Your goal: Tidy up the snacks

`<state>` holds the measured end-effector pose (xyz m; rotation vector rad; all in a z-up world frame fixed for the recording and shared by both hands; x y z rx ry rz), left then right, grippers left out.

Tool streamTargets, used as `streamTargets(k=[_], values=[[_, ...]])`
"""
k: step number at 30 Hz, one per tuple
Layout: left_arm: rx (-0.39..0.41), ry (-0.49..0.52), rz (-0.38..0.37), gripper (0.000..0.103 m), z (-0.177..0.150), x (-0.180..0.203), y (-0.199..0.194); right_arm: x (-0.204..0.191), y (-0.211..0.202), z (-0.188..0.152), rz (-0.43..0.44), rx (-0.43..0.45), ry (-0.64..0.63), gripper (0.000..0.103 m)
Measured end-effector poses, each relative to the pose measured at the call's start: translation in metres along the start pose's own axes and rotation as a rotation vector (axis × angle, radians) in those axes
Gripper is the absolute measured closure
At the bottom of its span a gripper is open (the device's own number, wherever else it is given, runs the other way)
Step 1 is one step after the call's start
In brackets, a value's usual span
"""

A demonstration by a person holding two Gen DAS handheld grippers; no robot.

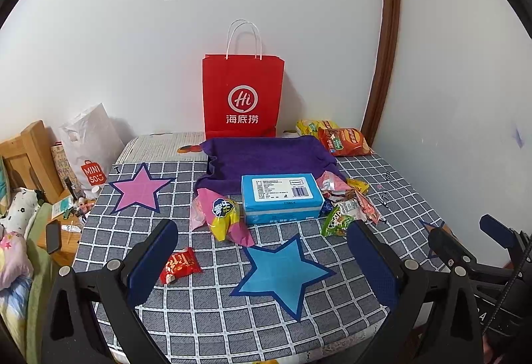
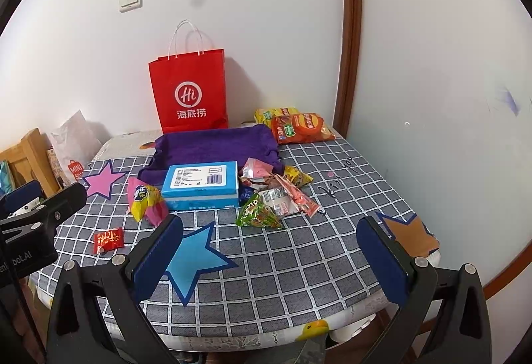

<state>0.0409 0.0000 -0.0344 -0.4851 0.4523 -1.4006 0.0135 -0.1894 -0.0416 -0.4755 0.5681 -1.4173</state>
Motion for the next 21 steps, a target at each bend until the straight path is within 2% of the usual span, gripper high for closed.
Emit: streamTargets(k=[21], values=[[0.001, -0.001, -0.003, 0.001, -0.0042, 0.0012, -0.0011, -0.0015, -0.0014, -0.0022, 0.007, 0.009, -0.002, 0.001]])
Point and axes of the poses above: each gripper's, at about its wrist camera, not at the fingertips, and y roughly the way its jaws point, x to its right, z to its top, the point moved 7 cm from there along y, roughly the way its jaws point, and after that the axes turned 8 degrees about z, right-handed, at the moved point
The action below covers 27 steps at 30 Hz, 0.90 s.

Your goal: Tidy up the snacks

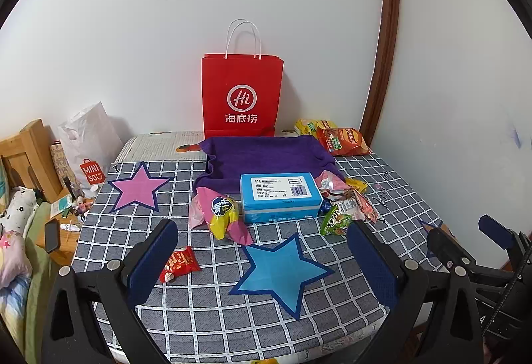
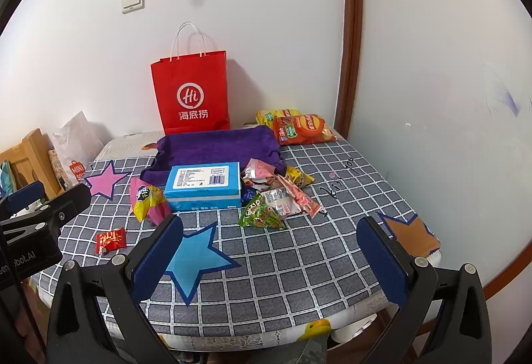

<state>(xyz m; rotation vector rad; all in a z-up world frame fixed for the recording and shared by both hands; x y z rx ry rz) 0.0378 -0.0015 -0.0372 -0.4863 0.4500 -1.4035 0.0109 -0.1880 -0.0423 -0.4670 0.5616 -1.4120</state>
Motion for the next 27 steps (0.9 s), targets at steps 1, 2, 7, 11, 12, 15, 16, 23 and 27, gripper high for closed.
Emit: streamTargets(k=[1, 2, 7, 11, 12, 15, 16, 23, 27], values=[[0.0, 0.0, 0.0, 0.001, -0.0004, 0.0003, -0.0002, -0.0005, -0.0003, 0.0, 0.0, 0.0, 0.0, 0.001], [0.001, 0.0, -0.001, 0.001, -0.0004, 0.0005, -0.0001, -0.0004, 0.0, 0.0001, -0.001, 0.0, 0.0, 0.001], [-0.001, 0.0, -0.001, 0.001, -0.0004, 0.0004, -0.0001, -0.0012, -0.0016, -0.0011, 0.001, 0.002, 0.0, 0.001], [0.0, -0.001, -0.002, 0.001, -0.0001, 0.0001, -0.0001, -0.0011, -0.0019, -0.0014, 0.001, 0.002, 0.001, 0.001], [-0.001, -0.001, -0.003, 0.001, -0.0005, 0.0006, -0.0001, -0.0017, -0.0022, -0.0013, 0.001, 0.002, 0.0, 0.001], [0.0, -0.001, 0.001, 0.001, -0.0007, 0.0004, -0.0006, -0.0028, -0.0025, -0.0015, -0.001, 0.002, -0.002, 0.001], [0.0, -0.002, 0.001, 0.001, -0.0007, 0.0006, -0.0011, -0.0025, -0.0025, -0.0014, -0.001, 0.003, -0.002, 0.001], [0.0, 0.0, 0.002, 0.001, -0.0009, 0.0007, -0.0012, -0.0028, -0.0026, -0.0015, -0.001, 0.003, -0.001, 0.001], [0.0, -0.001, 0.001, 0.001, -0.0008, 0.0003, -0.0012, -0.0035, -0.0025, -0.0013, -0.001, 0.002, -0.002, 0.001]])
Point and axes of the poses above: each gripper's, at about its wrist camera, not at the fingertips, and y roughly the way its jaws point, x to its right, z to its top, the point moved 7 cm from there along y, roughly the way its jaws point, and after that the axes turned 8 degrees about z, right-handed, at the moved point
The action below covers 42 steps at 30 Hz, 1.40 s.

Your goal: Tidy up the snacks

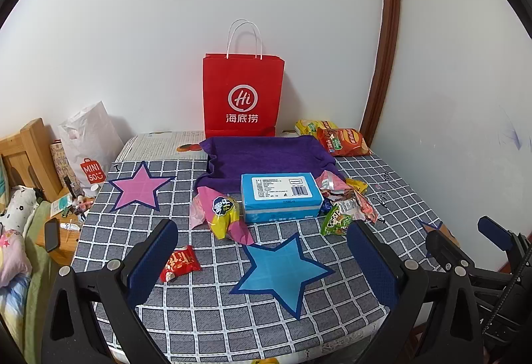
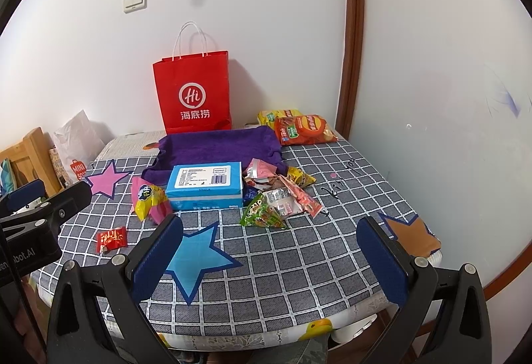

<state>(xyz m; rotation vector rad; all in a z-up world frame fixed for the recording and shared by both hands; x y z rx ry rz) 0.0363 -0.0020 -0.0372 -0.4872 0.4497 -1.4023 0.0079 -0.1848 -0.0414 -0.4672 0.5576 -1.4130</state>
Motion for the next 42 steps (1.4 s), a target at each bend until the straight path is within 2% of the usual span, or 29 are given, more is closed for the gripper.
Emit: streamTargets(k=[17, 26, 34, 39, 42], values=[[0.0, -0.001, 0.0, 0.001, 0.001, -0.006, 0.005, 0.0, 0.006, -0.002, 0.003, -0.006, -0.001, 0.001], [-0.007, -0.002, 0.004, 0.001, 0.003, -0.012, 0.021, -0.005, 0.014, -0.002, 0.015, 0.0, -0.007, 0.001], [-0.012, 0.012, 0.013, 0.001, 0.006, -0.015, 0.041, -0.003, 0.037, -0.004, -0.016, -0.033, -0.014, 0.001], [-0.011, 0.018, 0.006, 0.001, 0.006, -0.011, 0.054, -0.003, 0.053, -0.009, 0.036, -0.055, -0.026, 0.001], [-0.02, 0.025, -0.001, 0.001, 0.004, -0.009, 0.066, -0.001, 0.065, -0.01, 0.032, -0.056, -0.047, 0.001]])
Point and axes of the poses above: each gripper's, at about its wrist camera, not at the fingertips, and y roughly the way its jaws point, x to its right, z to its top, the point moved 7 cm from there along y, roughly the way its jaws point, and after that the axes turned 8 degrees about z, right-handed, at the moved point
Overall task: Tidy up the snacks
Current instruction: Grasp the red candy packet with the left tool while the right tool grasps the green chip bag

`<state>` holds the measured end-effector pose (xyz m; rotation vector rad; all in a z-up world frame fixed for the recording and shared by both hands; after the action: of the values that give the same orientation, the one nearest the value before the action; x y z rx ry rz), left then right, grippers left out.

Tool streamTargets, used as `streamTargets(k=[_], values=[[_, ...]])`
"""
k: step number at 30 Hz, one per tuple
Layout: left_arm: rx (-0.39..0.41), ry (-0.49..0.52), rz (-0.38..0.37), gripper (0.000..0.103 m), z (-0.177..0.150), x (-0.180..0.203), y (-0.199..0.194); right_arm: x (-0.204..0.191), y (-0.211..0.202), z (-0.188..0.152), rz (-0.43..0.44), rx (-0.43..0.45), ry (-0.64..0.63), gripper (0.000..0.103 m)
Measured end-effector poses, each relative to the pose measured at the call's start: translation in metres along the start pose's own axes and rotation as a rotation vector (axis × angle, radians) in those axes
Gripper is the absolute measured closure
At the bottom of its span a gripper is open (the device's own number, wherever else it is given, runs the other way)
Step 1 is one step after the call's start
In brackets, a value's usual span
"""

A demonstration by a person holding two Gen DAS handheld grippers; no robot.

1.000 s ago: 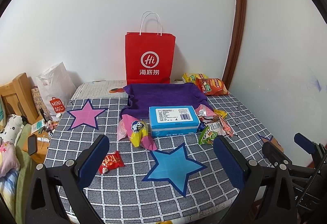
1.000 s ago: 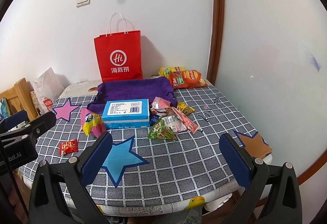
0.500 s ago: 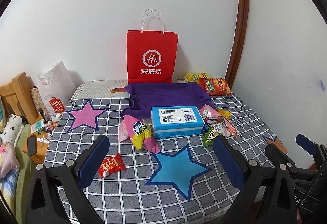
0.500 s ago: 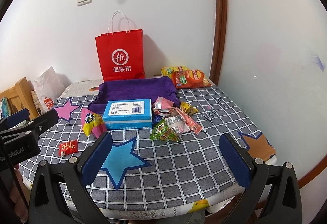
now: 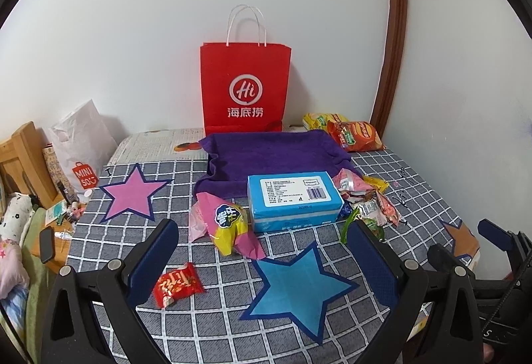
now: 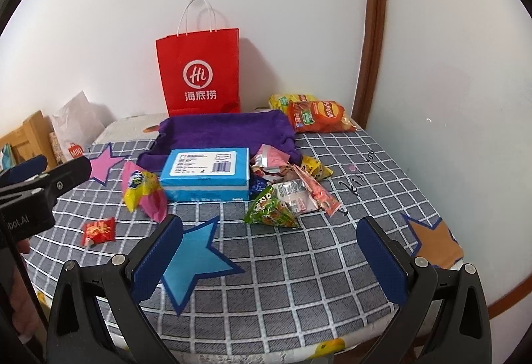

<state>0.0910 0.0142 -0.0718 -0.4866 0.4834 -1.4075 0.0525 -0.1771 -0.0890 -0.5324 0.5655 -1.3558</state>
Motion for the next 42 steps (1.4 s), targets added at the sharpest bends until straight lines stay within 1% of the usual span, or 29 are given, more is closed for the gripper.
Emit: streamTargets(k=[2, 5, 9, 11, 12, 13, 15, 17, 19, 21, 23, 25, 26, 27, 29, 30, 35, 38, 40, 42], values=[[-0.012, 0.002, -0.006, 0.001, -0.003, 0.0, 0.009, 0.003, 0.01, -0.001, -0.011, -0.006, -0.001, 0.001], [-0.04, -0.002, 0.013, 0.001, -0.01, -0.007, 0.027, 0.007, 0.023, -0.003, 0.007, -0.02, 0.006, 0.001], [-0.113, -0.045, 0.074, 0.001, -0.029, -0.034, 0.059, 0.014, 0.044, -0.01, 0.013, -0.046, 0.031, 0.001], [-0.157, -0.071, 0.102, 0.001, -0.041, -0.05, 0.075, 0.015, 0.054, -0.014, 0.015, -0.055, 0.038, 0.003], [-0.185, -0.084, 0.123, 0.002, -0.048, -0.059, 0.083, 0.016, 0.059, -0.016, 0.02, -0.061, 0.043, 0.005], [-0.207, -0.097, 0.136, 0.006, -0.055, -0.067, 0.09, 0.016, 0.065, -0.019, 0.03, -0.075, 0.051, 0.006], [-0.249, -0.124, 0.152, 0.009, -0.068, -0.08, 0.102, 0.016, 0.074, -0.023, 0.055, -0.1, 0.068, 0.007], [-0.288, -0.156, 0.158, 0.01, -0.081, -0.093, 0.112, 0.015, 0.084, -0.027, 0.077, -0.115, 0.08, 0.009], [-0.316, -0.177, 0.161, 0.012, -0.092, -0.102, 0.121, 0.014, 0.09, -0.029, 0.081, -0.121, 0.086, 0.012], [-0.331, -0.189, 0.155, 0.013, -0.101, -0.106, 0.125, 0.014, 0.097, -0.033, 0.087, -0.128, 0.092, 0.012], [-0.343, -0.192, 0.135, 0.018, -0.107, -0.104, 0.129, 0.014, 0.104, -0.036, 0.094, -0.135, 0.098, 0.013], [-0.357, -0.195, 0.105, 0.034, -0.114, -0.099, 0.133, 0.014, 0.109, -0.039, 0.099, -0.144, 0.102, 0.015], [-0.363, -0.197, 0.094, 0.037, -0.117, -0.097, 0.135, 0.014, 0.112, -0.041, 0.102, -0.151, 0.103, 0.015], [-0.361, -0.192, 0.092, 0.039, -0.119, -0.095, 0.137, 0.014, 0.113, -0.042, 0.103, -0.156, 0.102, 0.015], [-0.328, -0.168, 0.104, 0.043, -0.118, -0.092, 0.139, 0.014, 0.115, -0.044, 0.098, -0.16, 0.099, 0.015], [-0.321, -0.158, 0.096, 0.046, -0.117, -0.09, 0.14, 0.015, 0.115, -0.046, 0.096, -0.16, 0.097, 0.015], [-0.298, -0.129, 0.05, 0.047, -0.111, -0.083, 0.145, 0.022, 0.119, -0.05, 0.098, -0.166, 0.109, 0.015], [-0.31, -0.15, 0.041, 0.04, -0.108, -0.083, 0.149, 0.026, 0.121, -0.053, 0.096, -0.17, 0.116, 0.015], [-0.316, -0.165, 0.04, 0.033, -0.107, -0.083, 0.152, 0.03, 0.121, -0.054, 0.093, -0.167, 0.119, 0.015], [-0.325, -0.171, 0.055, 0.031, -0.105, -0.084, 0.156, 0.036, 0.122, -0.055, 0.085, -0.167, 0.121, 0.015]])
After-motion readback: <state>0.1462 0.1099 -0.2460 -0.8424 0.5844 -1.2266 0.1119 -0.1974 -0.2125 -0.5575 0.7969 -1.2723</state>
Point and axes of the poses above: each gripper's, at about its wrist camera, not at the fingertips, and y roughly the way its jaws point, x to its right, z to its top, the point moved 7 cm from there along y, roughly the way its jaws point, and after that the axes turned 8 degrees about z, right-handed, at the moved point
